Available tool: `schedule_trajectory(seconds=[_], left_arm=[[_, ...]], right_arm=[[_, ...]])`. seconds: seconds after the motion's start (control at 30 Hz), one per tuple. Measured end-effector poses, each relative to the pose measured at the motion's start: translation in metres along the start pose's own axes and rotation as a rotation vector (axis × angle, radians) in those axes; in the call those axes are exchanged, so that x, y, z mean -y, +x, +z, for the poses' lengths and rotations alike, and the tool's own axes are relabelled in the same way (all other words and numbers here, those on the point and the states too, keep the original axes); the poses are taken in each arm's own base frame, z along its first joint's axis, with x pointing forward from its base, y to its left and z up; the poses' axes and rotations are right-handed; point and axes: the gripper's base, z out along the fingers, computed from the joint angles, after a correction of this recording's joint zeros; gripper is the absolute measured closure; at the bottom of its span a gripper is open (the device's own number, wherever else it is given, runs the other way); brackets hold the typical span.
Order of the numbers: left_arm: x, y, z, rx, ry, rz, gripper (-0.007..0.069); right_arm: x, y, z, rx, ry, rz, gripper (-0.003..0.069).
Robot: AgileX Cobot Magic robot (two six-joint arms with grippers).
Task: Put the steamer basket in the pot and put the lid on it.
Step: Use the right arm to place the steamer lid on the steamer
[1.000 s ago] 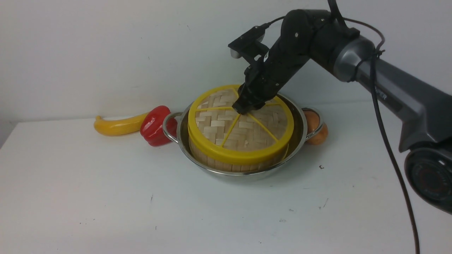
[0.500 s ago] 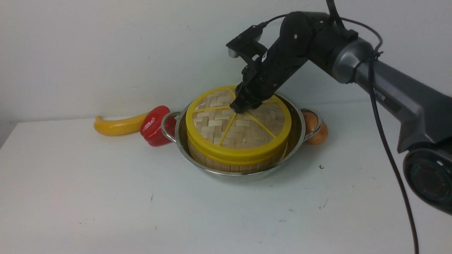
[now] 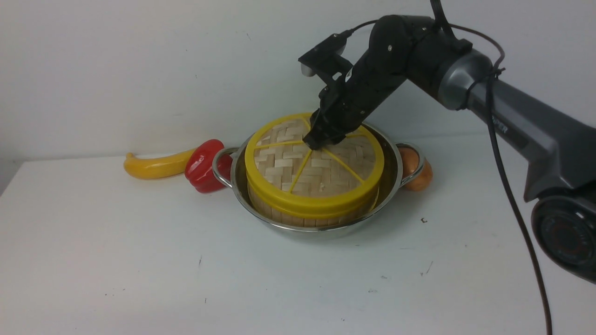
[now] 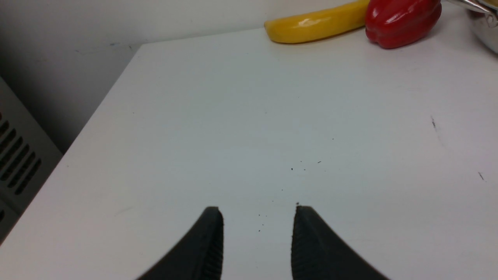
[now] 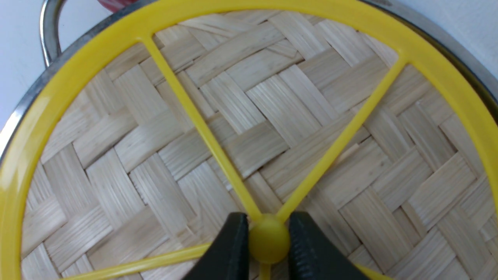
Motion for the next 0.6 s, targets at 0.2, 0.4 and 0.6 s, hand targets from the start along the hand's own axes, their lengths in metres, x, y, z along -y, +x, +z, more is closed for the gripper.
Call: schedule_trajectory(seconds=[0.2, 0.4, 0.6], left_arm=[[0.0, 0.0, 0.0, 0.0, 0.0, 0.0, 0.0384], [0.0, 0.0, 0.0, 0.0, 0.0, 0.0, 0.0384], [0.0, 0.0, 0.0, 0.0, 0.0, 0.0, 0.0384]], right_arm=[[0.0, 0.0016, 0.001, -0.018, 0.002, 0.031, 0.0516], [-0.0003, 0.0017, 0.0003, -0.023, 0.0, 0.054, 0.0516], [-0.0003, 0.0017, -0.0001, -0.026, 0.0, 0.061, 0.0516]])
